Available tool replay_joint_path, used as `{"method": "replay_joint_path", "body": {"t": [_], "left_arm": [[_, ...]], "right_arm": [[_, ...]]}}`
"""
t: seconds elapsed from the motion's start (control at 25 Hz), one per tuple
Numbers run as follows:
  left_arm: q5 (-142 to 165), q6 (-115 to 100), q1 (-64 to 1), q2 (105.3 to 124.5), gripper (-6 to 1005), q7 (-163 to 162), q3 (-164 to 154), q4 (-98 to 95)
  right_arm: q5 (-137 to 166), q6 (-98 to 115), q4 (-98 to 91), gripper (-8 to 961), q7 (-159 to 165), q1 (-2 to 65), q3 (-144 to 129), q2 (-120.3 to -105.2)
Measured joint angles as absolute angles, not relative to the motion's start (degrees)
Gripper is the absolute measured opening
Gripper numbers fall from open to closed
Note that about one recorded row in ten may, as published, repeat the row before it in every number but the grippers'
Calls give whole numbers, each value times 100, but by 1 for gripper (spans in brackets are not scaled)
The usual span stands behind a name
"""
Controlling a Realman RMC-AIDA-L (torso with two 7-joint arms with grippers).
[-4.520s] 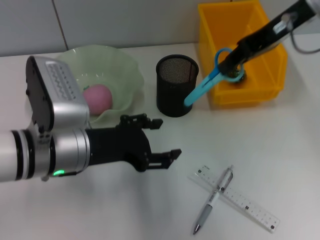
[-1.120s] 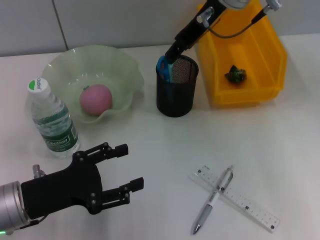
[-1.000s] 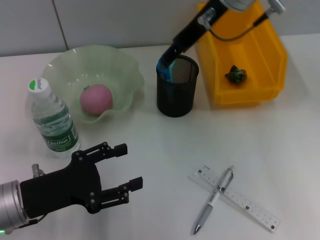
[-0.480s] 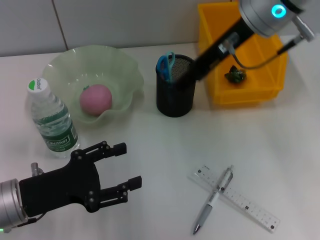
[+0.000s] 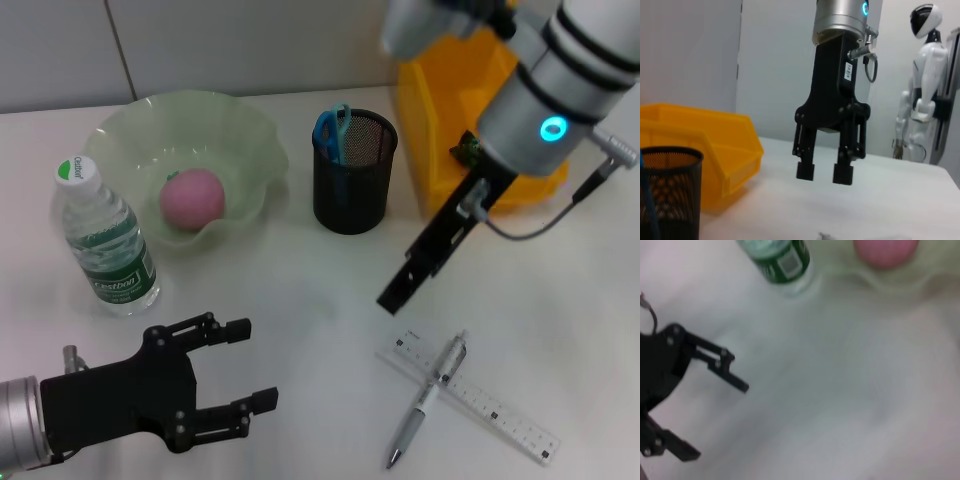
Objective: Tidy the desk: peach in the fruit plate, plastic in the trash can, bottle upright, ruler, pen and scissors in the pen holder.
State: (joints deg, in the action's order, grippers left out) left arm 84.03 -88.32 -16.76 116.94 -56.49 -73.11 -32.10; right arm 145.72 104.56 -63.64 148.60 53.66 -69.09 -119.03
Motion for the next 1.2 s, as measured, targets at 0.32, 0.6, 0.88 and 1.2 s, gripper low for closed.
{"method": "replay_joint_path", "body": {"t": [0.32, 0.6, 0.88, 1.2], "left_arm": [[8466, -8769, -1650, 11665, 785, -5660, -7235, -3202], [8472, -8723, -1656, 11688, 785, -5661, -7224, -3199], [8477, -8684, -1684, 11664, 785, -5660, -7224, -3119], [8484, -8670, -1702, 11647, 785, -5660, -7255, -3110]], "right_arm": [[14654, 10065, -5940, 677, 14954, 5264, -7339, -11919], [14865, 9764, -5889, 676, 15419, 5166, -7999, -11940], [14848, 9610, -5869, 675, 15768, 5126, -8428, -11956], [14728, 9285, -5918, 674, 16196, 5070, -8999, -11971]]}}
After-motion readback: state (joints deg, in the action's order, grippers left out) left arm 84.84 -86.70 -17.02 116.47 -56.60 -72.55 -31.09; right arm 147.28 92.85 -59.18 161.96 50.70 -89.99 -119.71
